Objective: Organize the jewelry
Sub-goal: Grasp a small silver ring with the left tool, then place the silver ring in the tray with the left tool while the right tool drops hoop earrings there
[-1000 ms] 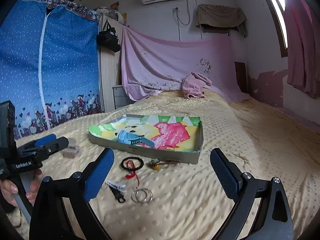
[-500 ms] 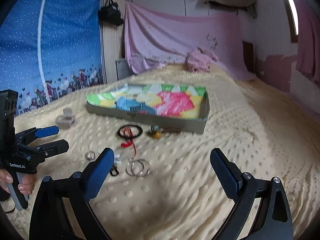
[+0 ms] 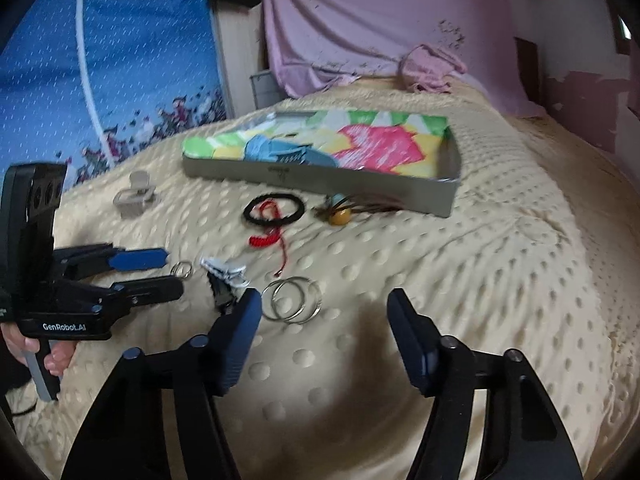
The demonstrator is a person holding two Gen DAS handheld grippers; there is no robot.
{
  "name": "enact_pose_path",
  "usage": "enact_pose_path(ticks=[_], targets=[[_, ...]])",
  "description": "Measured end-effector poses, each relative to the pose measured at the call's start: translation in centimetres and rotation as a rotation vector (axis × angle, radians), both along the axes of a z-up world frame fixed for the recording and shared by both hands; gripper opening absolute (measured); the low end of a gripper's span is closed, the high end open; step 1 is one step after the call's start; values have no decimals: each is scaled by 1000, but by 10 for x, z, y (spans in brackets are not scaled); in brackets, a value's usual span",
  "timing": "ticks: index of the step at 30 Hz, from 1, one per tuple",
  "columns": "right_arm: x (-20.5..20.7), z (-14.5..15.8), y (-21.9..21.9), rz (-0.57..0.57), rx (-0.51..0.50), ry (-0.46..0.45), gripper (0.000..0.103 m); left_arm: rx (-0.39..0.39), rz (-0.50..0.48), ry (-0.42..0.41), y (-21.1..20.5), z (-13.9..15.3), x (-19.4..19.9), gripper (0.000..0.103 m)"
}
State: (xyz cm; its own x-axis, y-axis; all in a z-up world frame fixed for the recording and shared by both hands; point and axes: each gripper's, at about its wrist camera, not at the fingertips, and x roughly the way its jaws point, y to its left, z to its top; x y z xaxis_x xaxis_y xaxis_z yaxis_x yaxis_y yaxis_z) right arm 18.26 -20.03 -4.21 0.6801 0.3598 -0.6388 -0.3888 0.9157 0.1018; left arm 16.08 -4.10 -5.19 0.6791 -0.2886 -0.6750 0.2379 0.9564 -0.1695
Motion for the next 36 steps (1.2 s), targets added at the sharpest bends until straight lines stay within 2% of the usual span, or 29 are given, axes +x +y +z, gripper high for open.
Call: enact_pose_path(ticks=[9, 14, 17, 19, 27, 33, 36], targets=[[12, -12, 16, 30, -45, 47, 55, 11, -4, 25, -4, -4, 3, 37], [15, -13, 22, 42, -62, 48, 50, 31, 6, 34, -6, -5, 4, 21], [15, -13, 24, 53, -62, 46, 39, 30, 8, 29, -6, -5, 3, 20], [13, -12, 25, 60, -61, 42, 26, 29, 9, 22, -6, -4, 3, 20], [6, -6, 24, 76, -52, 5, 26, 9, -23, -68, -6, 12, -12, 20], [0, 10, 20, 67, -30, -51, 26, 24, -42, -153, -14, 34, -18, 20], [1, 20, 17, 58, -5, -79, 26, 7, -42, -176, -14, 44, -12, 20]])
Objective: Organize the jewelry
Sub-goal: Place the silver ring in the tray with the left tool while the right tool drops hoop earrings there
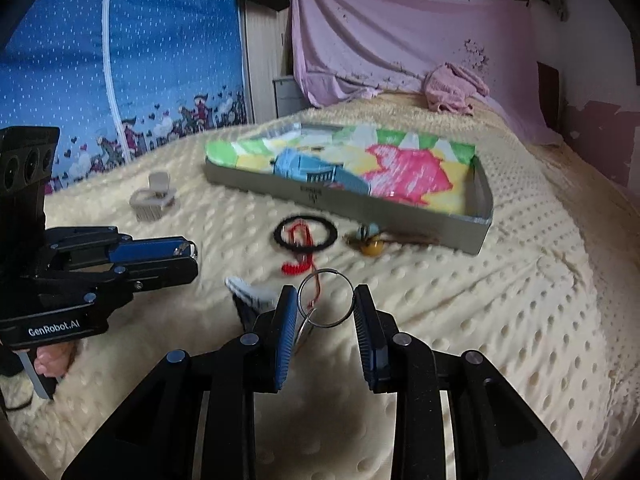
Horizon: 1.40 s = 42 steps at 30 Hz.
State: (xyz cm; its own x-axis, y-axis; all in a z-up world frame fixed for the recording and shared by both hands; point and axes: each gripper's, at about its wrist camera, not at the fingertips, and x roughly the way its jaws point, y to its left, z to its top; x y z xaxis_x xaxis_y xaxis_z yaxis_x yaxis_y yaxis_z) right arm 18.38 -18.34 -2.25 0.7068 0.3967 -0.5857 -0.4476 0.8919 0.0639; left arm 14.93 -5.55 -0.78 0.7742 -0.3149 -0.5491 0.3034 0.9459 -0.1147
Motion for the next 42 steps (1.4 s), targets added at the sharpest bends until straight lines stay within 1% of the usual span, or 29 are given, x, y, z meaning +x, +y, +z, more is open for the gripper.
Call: enact_pose_path(ticks=[2, 5, 9, 14, 15, 18, 22, 24, 26, 28, 34, 37, 40, 42], targets=[[2, 6, -1, -3, 20, -13, 26, -13, 4, -11, 0, 7, 9, 20], [8, 16, -3, -10, 19, -46, 26, -41, 24, -20, 2, 16, 25, 20], [28, 31, -7, -23, 32, -87, 26, -67, 79, -37, 11, 28, 59, 20], [68, 45, -9, -51, 62, -125, 26, -84, 163, -64, 28, 39, 93, 20], [77, 47, -8, -56, 72, -126, 26, -82, 194, -69, 33, 40, 102, 20], [103, 47, -4, -71, 91, -124, 26, -89, 251, -53, 46, 39, 122, 20], [135, 36, 9, -78, 105, -77, 26, -95, 327, 4, 63, 31, 144, 20], [146, 26, 16, -76, 101, -42, 26, -101, 346, 39, 70, 25, 151, 20], [156, 15, 24, -73, 83, -2, 26, -101, 353, 73, 74, 18, 158, 20], [161, 6, 31, -71, 59, 22, 26, -85, 357, 107, 75, 11, 164, 20], [172, -8, 43, -59, 15, 85, 26, -54, 361, 179, 72, -4, 171, 20], [175, -14, 46, -58, -1, 114, 26, -22, 360, 174, 68, -6, 170, 20], [176, -17, 48, -56, -4, 126, 26, -18, 357, 181, 67, -7, 169, 21], [176, -17, 46, -56, 0, 130, 26, -18, 347, 177, 66, -7, 168, 24]])
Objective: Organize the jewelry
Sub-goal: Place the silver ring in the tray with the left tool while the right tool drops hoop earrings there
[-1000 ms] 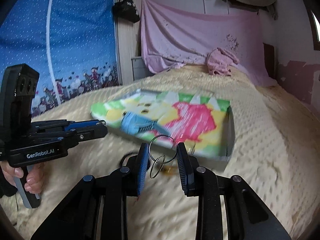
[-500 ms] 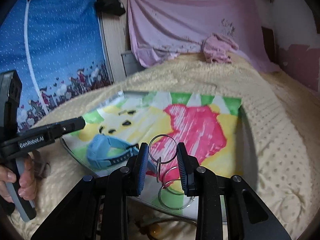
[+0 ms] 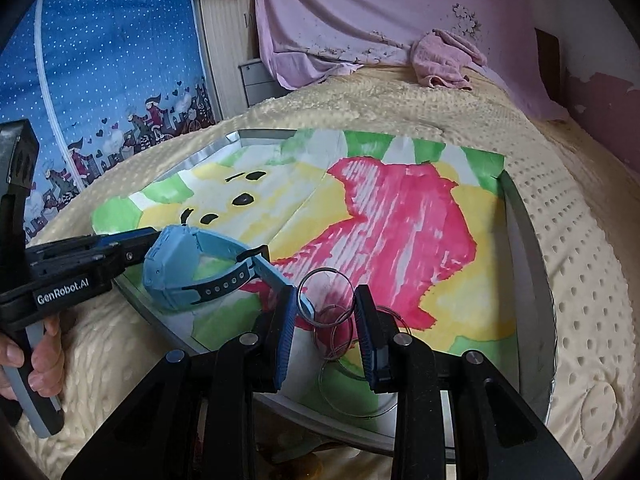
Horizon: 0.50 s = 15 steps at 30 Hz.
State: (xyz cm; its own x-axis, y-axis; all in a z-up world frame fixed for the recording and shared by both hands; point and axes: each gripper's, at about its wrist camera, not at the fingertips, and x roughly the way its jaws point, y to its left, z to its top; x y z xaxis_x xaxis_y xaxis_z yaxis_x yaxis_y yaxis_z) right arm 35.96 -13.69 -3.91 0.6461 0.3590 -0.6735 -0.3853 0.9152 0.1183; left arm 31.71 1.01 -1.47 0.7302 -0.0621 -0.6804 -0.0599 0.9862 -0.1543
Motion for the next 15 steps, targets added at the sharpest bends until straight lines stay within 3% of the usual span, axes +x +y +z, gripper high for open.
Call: enact_pose_path(ticks=[3, 5, 7, 12, 15], targets=[[0, -1, -2, -2, 4, 9, 27, 12, 0, -10, -3, 2, -3, 34], [-2, -1, -5, -8, 8, 6, 27, 20, 1, -26, -4, 3, -6, 49], [-5, 2, -9, -19, 17, -11, 35, 24, 2, -47, -5, 5, -11, 59], [-19, 15, -21, -58, 54, -71, 42, -14, 5, -83, -2, 11, -23, 67], [-34, 27, -29, -79, 82, -128, 52, -20, 7, -140, -4, 19, -37, 80]])
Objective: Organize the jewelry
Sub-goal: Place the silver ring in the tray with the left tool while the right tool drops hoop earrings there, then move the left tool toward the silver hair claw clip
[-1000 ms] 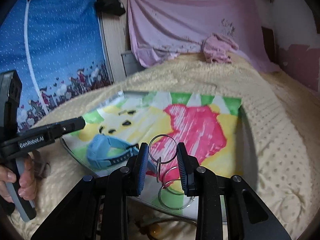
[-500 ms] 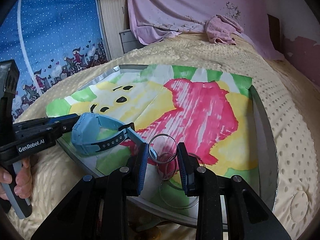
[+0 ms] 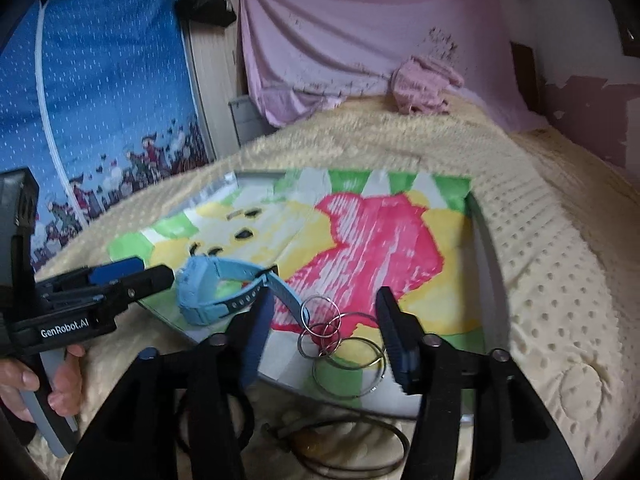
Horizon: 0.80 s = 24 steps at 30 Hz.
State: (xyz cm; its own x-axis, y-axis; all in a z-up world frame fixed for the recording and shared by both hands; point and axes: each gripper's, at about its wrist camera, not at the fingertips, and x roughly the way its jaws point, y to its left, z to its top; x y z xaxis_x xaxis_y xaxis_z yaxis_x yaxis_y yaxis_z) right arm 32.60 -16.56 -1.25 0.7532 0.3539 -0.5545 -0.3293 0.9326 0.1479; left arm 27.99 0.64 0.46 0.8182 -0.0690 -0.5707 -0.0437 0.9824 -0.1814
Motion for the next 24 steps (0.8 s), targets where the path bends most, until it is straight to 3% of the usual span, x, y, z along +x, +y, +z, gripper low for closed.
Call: enact_pose_path(ticks=[5, 7, 10, 16, 24], targets=[[-36, 21, -11, -37, 31, -116, 67, -11, -11, -100, -4, 17, -26, 98], [-49, 29, -17, -59, 45, -154, 78, -14, 4, -162, -3, 24, -43, 103], [-70, 39, -23, -85, 52, -206, 91, -24, 22, -230, -2, 31, -63, 103], [-112, 58, -32, -114, 51, -308, 97, -26, 22, -279, 0, 35, -94, 103], [-157, 68, -26, -124, 42, -362, 99, 80, 15, -315, 1, 30, -137, 103]])
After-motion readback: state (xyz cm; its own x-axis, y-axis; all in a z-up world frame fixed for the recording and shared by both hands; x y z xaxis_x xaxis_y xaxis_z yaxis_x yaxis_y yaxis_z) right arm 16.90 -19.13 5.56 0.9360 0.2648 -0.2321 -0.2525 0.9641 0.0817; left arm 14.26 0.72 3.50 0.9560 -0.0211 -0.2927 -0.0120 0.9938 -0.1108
